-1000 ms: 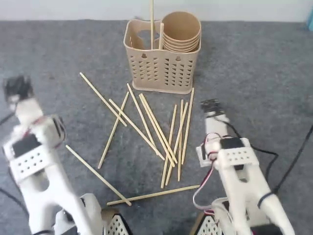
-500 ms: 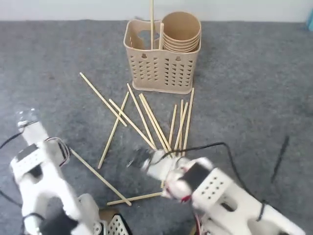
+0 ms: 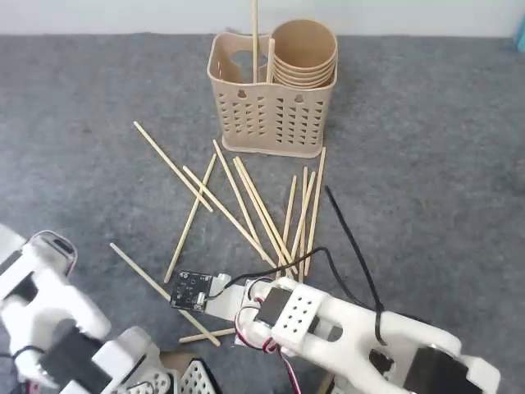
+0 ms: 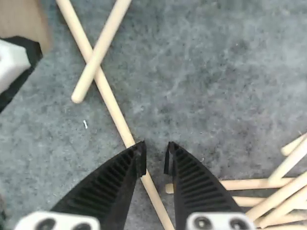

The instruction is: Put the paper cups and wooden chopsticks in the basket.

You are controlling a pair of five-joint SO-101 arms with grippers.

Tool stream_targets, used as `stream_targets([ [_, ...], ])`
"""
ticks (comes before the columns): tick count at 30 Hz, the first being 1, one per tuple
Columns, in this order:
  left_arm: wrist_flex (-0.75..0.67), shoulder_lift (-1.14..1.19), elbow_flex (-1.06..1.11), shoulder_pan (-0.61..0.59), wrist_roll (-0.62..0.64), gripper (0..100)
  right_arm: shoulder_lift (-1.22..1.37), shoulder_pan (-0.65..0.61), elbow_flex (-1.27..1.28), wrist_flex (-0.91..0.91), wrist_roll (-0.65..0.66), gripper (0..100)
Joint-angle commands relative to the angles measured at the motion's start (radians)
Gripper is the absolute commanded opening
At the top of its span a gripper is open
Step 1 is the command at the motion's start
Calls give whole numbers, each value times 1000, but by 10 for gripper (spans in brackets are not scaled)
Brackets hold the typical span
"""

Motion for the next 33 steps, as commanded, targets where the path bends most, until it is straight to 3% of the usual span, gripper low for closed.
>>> stream_targets([
  [1,-23,0,-39,-2,11,185,-1,-19,-52,25,-5,88],
  [8,-23,0,-38,0,11,185,-133,-82,-149,208,-9,88],
  [13,-23,0,-38,-2,11,185,-156,-185,-153,223,-23,88],
  [23,-23,0,-38,-9,14,185,116,-93,-155,47,-26,88],
  [30,-23,2,-38,-9,14,185,173,-88,-187,56,-26,78],
  [33,-23,2,-38,-9,14,185,171,-88,-187,65,-29,6],
])
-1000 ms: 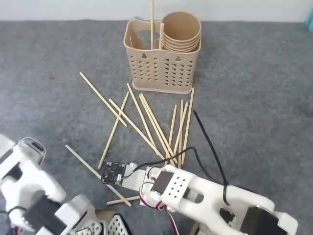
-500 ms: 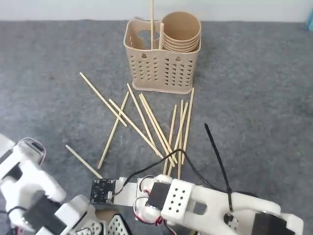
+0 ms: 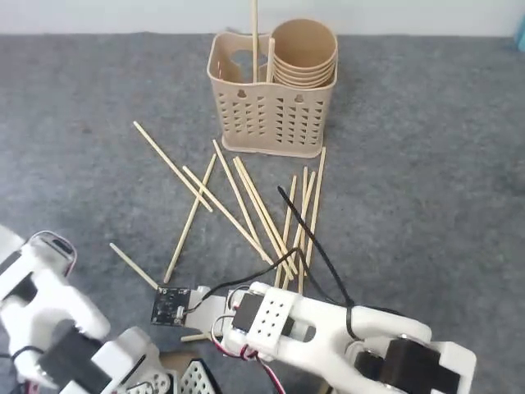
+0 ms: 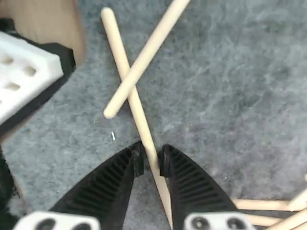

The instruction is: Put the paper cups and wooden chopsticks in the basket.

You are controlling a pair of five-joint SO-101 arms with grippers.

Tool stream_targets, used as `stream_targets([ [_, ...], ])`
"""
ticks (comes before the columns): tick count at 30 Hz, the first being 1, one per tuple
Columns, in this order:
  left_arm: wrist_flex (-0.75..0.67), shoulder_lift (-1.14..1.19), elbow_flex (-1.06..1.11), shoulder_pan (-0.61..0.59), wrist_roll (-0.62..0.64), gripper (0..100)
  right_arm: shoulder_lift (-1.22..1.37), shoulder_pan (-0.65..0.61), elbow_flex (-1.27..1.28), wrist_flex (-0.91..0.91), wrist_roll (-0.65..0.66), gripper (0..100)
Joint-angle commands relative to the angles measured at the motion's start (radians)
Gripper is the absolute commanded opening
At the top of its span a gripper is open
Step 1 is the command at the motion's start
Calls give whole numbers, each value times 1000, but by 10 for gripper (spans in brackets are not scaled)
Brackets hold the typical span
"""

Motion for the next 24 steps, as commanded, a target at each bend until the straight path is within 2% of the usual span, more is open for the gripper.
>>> stream_targets([
  [1,-23,0,-38,-8,12,185,2,15,-41,8,-12,7],
  [7,-23,-2,-33,-5,12,185,-119,127,-103,216,-8,9],
  [15,-2,-3,-27,6,12,184,-628,251,-120,472,-9,9],
  [21,66,-137,25,95,9,130,-949,400,-91,467,-20,9],
  [24,101,-275,124,172,8,123,-1049,470,-46,423,-81,9],
])
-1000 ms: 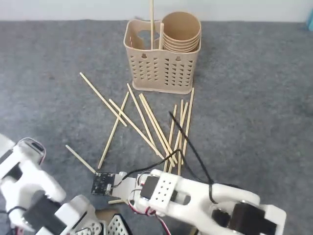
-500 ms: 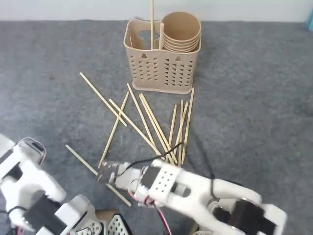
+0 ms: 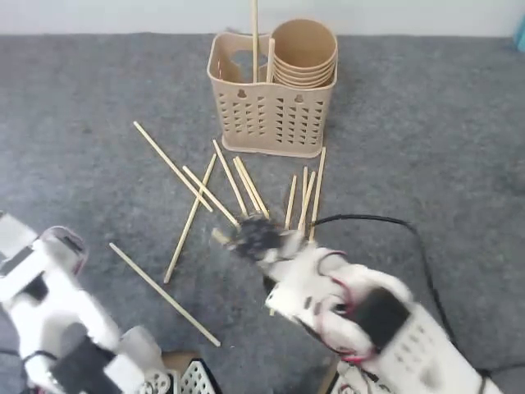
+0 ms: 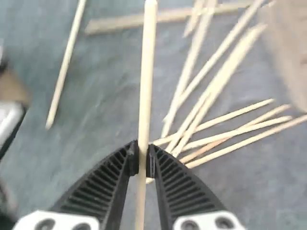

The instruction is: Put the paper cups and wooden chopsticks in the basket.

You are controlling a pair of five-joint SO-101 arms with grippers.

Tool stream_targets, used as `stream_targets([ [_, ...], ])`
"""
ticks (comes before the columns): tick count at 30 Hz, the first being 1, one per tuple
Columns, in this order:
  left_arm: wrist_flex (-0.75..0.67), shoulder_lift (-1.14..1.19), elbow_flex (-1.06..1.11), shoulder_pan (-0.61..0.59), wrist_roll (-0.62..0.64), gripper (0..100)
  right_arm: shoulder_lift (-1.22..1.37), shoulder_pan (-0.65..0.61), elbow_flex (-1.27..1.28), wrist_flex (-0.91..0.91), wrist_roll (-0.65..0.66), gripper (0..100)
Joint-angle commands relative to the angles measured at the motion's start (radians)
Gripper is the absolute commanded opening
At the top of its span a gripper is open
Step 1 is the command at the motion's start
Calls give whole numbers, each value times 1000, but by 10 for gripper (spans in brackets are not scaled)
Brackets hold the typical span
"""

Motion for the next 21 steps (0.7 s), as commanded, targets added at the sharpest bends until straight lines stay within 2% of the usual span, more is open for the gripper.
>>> stream_targets([
  [1,60,-230,114,130,-2,123,-170,104,37,-56,-75,9],
  [5,89,-379,188,262,-2,123,-194,133,71,-59,-60,9],
  [9,91,-376,186,344,3,123,-194,131,72,-53,-60,9],
  [14,74,-204,122,364,6,123,-194,131,72,-53,-60,9],
  [21,183,69,-67,367,8,119,-202,131,72,-53,-60,9],
])
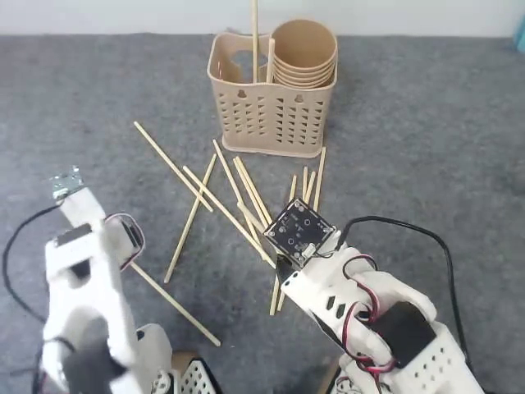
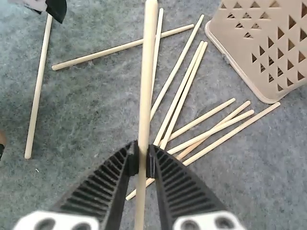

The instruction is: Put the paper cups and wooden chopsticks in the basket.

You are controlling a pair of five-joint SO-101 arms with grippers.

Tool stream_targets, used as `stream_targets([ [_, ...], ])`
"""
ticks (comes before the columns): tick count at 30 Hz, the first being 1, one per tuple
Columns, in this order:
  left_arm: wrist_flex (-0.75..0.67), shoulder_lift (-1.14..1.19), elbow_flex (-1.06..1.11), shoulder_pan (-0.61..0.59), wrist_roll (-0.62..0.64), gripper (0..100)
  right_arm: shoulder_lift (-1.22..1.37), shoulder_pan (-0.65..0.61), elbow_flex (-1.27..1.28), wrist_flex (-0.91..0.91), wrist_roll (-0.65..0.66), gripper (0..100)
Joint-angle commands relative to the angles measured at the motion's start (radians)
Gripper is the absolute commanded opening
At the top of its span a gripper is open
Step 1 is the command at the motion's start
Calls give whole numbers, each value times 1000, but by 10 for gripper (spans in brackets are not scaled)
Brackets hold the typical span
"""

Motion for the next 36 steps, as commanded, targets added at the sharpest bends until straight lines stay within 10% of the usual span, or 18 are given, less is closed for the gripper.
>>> stream_targets([
  [1,61,147,-137,11,11,119,-24,13,-8,-12,-5,9],
  [18,109,262,-252,64,35,12,-25,31,-18,-24,-5,9],
  [27,149,-107,-325,172,38,12,-25,239,-141,-213,-14,9],
  [36,-212,-514,-84,190,253,12,-15,269,-152,-529,-157,9],
])
